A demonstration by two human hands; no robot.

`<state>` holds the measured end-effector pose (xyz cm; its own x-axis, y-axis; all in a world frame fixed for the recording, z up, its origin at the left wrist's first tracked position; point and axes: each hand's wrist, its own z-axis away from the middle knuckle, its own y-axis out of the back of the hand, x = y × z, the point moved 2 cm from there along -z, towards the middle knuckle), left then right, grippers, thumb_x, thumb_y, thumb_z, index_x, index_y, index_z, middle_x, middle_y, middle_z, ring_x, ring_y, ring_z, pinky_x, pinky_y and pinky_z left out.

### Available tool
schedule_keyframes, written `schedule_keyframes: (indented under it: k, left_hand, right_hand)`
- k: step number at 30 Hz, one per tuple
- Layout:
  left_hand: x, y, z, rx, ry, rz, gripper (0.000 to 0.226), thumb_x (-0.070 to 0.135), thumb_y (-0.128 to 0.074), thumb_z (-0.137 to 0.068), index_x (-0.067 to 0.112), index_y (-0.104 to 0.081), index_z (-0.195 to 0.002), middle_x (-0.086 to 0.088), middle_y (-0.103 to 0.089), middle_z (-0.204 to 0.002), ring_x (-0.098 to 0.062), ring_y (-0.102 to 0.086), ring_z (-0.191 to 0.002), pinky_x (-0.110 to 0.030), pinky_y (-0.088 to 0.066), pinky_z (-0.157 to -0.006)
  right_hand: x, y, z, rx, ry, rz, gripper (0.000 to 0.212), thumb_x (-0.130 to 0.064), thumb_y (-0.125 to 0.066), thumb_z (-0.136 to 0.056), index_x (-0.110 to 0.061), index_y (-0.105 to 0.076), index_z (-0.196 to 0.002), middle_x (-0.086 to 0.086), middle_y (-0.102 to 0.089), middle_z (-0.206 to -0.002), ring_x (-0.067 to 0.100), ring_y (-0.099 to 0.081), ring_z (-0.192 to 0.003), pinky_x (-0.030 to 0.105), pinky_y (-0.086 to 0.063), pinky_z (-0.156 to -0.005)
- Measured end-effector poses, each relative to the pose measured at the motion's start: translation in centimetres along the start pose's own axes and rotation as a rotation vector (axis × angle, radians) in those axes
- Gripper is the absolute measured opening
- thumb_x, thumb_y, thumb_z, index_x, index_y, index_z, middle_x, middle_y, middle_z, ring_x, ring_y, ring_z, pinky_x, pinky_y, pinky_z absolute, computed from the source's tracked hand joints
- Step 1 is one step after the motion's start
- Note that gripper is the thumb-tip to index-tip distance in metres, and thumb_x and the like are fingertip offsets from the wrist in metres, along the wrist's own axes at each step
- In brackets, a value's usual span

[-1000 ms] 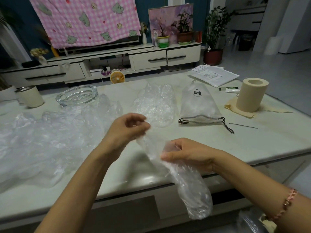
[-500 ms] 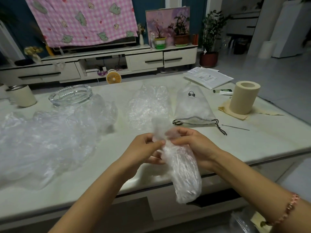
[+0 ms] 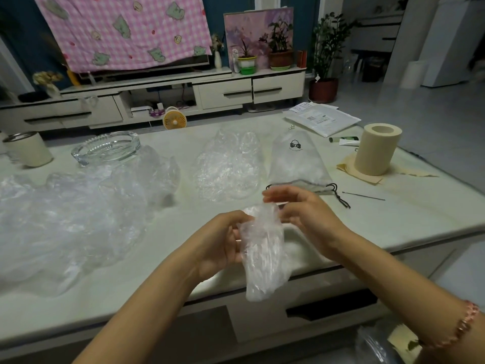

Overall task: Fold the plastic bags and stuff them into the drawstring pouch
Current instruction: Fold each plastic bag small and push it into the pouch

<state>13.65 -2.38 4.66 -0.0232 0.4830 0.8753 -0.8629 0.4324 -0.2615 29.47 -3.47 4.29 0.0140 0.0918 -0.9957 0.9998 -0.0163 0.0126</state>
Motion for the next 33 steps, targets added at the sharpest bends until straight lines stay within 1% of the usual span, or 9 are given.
schedule_keyframes:
  k: [5, 7, 10, 13, 15, 19, 26, 30, 33]
  left_hand:
    - [0.4, 0.7, -0.2, 0.053, -0.015, 0.119, 0.015, 0.011, -0.051, -0.090, 0.004, -0.063, -0.097, -0.007, -0.062, -0.079, -0.021, -0.059, -0.073, -0.026, -0.053, -0.058]
    - [0.3, 0.5, -0.1, 0.062, 0.011, 0.098, 0.013, 0.011, -0.051, -0.091, 0.004, -0.062, -0.093, -0.008, -0.064, -0.074, -0.021, -0.061, -0.068, -0.027, -0.054, -0.055]
    - [0.0, 0.6, -0.1, 0.150, 0.040, 0.045, 0.014, 0.013, -0.054, -0.091, 0.002, -0.061, -0.086, -0.010, -0.063, -0.070, -0.020, -0.063, -0.060, -0.024, -0.053, -0.051]
    - [-0.2, 1.3, -0.7, 0.276, -0.089, -0.144, 0.014, 0.014, -0.058, -0.090, 0.002, -0.060, -0.096, -0.014, -0.058, -0.085, -0.026, -0.057, -0.074, -0.031, -0.048, -0.065]
    - [-0.2, 1.4, -0.7, 0.324, -0.207, -0.296, 0.011, 0.012, -0.058, -0.089, 0.004, -0.063, -0.095, -0.008, -0.063, -0.081, -0.020, -0.061, -0.069, -0.025, -0.050, -0.059]
    - [-0.3, 0.9, -0.5, 0.283, -0.322, -0.437, 0.015, 0.013, -0.065, -0.086, 0.003, -0.066, -0.097, -0.010, -0.066, -0.086, -0.012, -0.062, -0.071, -0.020, -0.051, -0.060]
    - [-0.7, 0.2, -0.2, 0.067, -0.223, -0.514, 0.067, 0.057, -0.068, -0.067, 0.005, -0.060, -0.109, -0.013, -0.065, -0.106, -0.023, -0.065, -0.097, -0.029, -0.056, -0.079]
    - [-0.9, 0.3, -0.3, 0.171, -0.270, -0.562, 0.026, 0.023, -0.070, -0.083, 0.008, -0.061, -0.102, -0.010, -0.066, -0.101, -0.020, -0.066, -0.088, -0.032, -0.058, -0.075]
    - [0.0, 0.3, -0.1, 0.193, -0.283, -0.436, 0.013, 0.009, -0.062, -0.088, 0.006, -0.061, -0.101, -0.016, -0.066, -0.101, -0.026, -0.068, -0.086, -0.037, -0.060, -0.069]
  right_hand:
    - [0.8, 0.5, 1.7, -0.114, 0.651, 1.025, 0.063, -0.030, -0.053, -0.076, -0.026, -0.035, -0.136, 0.002, -0.041, -0.135, 0.016, -0.038, -0.124, 0.026, -0.027, -0.104]
    - [1.0, -1.0, 2.4, -0.139, 0.774, 1.073, 0.061, -0.038, -0.053, -0.079, -0.021, -0.037, -0.135, 0.002, -0.042, -0.134, 0.018, -0.039, -0.123, 0.027, -0.028, -0.101]
    - [1.1, -2.5, 2.9, -0.120, 0.964, 0.963, 0.025, -0.017, -0.055, -0.080, -0.010, -0.063, -0.104, 0.005, -0.064, -0.104, 0.018, -0.052, -0.096, 0.027, -0.040, -0.082]
    - [1.0, -2.2, 2.8, -0.180, 0.755, 0.718, 0.014, -0.016, -0.059, -0.077, -0.012, -0.070, -0.085, -0.007, -0.066, -0.085, 0.010, -0.054, -0.082, 0.024, -0.041, -0.076]
    - [0.8, -1.8, 2.7, -0.204, 0.494, 0.535, 0.010, -0.018, -0.064, -0.077, -0.016, -0.072, -0.083, -0.015, -0.065, -0.078, 0.002, -0.053, -0.075, 0.015, -0.041, -0.073]
    - [0.7, -1.3, 2.2, -0.277, 0.126, 0.286, 0.011, -0.010, -0.067, -0.085, -0.001, -0.070, -0.081, 0.008, -0.068, -0.074, 0.007, -0.058, -0.073, 0.024, -0.046, -0.075]
    - [1.4, -0.8, 1.9, -0.185, -0.076, 0.277, 0.018, -0.006, -0.062, -0.085, -0.010, -0.064, -0.067, -0.008, -0.063, -0.056, 0.006, -0.057, -0.061, 0.021, -0.043, -0.067]
    - [1.5, -0.9, 2.2, -0.098, -0.056, 0.257, 0.012, -0.014, -0.067, -0.085, -0.003, -0.064, -0.083, 0.002, -0.065, -0.075, 0.010, -0.056, -0.071, 0.022, -0.043, -0.068]
    - [1.3, -0.1, 1.5, 0.050, -0.126, 0.237, 0.048, -0.024, -0.079, -0.075, -0.021, -0.053, -0.115, -0.006, -0.058, -0.110, 0.007, -0.057, -0.095, 0.019, -0.046, -0.077]
